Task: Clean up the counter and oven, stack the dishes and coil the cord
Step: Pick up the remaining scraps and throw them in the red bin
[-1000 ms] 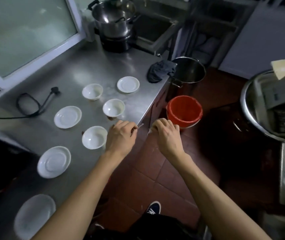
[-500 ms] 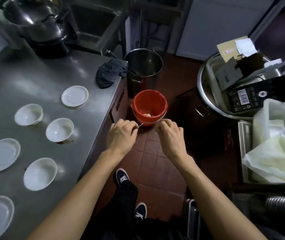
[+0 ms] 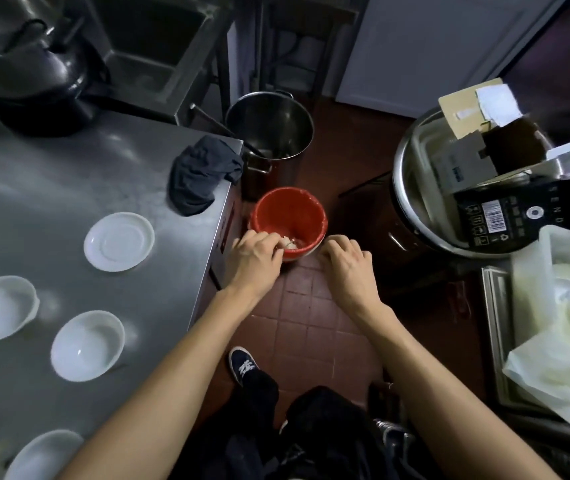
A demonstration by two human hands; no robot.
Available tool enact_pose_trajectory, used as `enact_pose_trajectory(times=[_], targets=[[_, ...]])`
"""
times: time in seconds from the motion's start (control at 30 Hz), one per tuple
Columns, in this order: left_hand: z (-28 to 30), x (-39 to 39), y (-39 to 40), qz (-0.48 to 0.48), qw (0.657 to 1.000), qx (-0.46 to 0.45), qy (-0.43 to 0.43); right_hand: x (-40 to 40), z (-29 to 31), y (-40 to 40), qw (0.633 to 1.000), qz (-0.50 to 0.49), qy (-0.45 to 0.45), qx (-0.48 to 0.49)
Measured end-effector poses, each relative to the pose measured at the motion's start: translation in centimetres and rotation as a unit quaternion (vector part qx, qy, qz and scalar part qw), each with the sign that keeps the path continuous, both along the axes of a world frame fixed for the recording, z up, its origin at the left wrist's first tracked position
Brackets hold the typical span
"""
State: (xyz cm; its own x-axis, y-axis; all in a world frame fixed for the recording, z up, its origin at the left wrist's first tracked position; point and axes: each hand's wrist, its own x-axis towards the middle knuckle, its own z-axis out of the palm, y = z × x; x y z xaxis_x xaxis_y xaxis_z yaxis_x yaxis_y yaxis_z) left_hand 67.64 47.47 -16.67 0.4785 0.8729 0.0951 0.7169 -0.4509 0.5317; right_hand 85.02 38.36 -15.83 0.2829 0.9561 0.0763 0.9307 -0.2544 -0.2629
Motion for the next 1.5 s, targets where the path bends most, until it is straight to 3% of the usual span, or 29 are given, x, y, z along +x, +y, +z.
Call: enact_pose_trajectory(times=[0.37, 0.73, 1.0, 1.27, 1.5], targets=[[-2.1, 3.6, 7.0, -0.003, 0.999, -0.019, 0.033, 4.4, -2.4, 8.1, 0.999, 0.0, 0.007, -0.037], [-4.7, 14.8, 14.5, 0.003, 0.988, -0.079, 0.131, 15.2, -7.2, 16.1, 0.995, 0.033, 0.062, -0.071], [-7.5, 20.3, 19.5, 0.059, 0.976, -0.155, 0.141, 21.8, -11.9, 20.8, 0.988, 0.033, 0.089, -0.118], [-16.9, 22.2, 23.4, 0.116, 0.951, -0.249, 0.141, 22.1, -20.3, 24.3, 0.973, 0.017, 0.147, -0.178], [-28.9, 22.3, 25.2, 0.114, 0.937, -0.299, 0.139, 21.8, -31.8, 27.2, 0.97, -0.004, 0.147, -0.196]])
